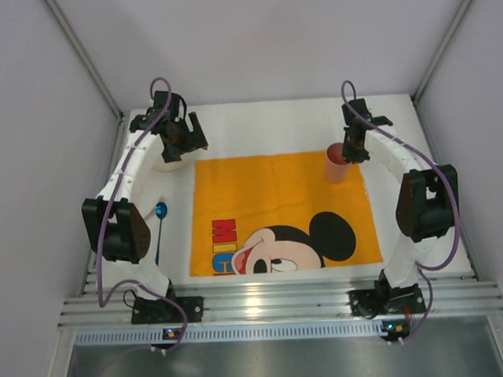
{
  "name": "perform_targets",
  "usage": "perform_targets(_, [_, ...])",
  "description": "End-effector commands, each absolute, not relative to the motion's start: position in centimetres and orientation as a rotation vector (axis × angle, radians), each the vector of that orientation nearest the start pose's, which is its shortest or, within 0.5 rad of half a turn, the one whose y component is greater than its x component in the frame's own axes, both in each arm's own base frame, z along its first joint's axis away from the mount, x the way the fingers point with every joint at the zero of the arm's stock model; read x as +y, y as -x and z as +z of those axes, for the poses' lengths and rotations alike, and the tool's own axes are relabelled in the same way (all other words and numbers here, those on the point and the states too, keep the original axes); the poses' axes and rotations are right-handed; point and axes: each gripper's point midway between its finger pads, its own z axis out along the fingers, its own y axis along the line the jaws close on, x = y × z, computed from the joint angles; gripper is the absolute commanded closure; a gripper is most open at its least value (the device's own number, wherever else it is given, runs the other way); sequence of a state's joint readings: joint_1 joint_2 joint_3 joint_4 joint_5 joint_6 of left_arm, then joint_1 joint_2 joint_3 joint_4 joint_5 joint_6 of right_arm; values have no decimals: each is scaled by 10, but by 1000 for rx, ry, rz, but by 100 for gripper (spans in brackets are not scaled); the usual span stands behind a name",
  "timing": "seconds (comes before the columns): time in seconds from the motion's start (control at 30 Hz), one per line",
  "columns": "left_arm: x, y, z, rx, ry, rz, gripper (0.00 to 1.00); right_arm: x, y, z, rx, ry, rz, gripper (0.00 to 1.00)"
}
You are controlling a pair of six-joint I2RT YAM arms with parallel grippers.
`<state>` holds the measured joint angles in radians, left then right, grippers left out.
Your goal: Set the dinner table for one person
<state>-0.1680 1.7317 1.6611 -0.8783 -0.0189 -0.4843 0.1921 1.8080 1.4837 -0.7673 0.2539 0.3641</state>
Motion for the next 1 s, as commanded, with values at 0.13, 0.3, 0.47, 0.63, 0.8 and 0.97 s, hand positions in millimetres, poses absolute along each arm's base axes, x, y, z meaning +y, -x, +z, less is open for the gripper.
perform_targets(0.13, [-57,-431,210,2389,513,-208,11,44,-428,122,2409,-421,-112,89])
perform_targets(0.3, [-34,-439,197,2369,626,-172,11,46,-425,154,2361,-432,-78,41])
perform_targets(0.47, [0,-448,181,2342,755,-157,11,44,-419,214,2279,-439,-42,28])
perform_targets(0.63, [32,-456,162,2323,839,-119,12,43,-407,300,2126,-429,40,16])
perform_targets(0.8, [63,-462,133,2308,942,-99,13,45,-366,340,2088,-386,113,15])
perform_targets(0.97, [70,-475,94,2325,975,-124,14,39,-320,335,2116,-375,116,15])
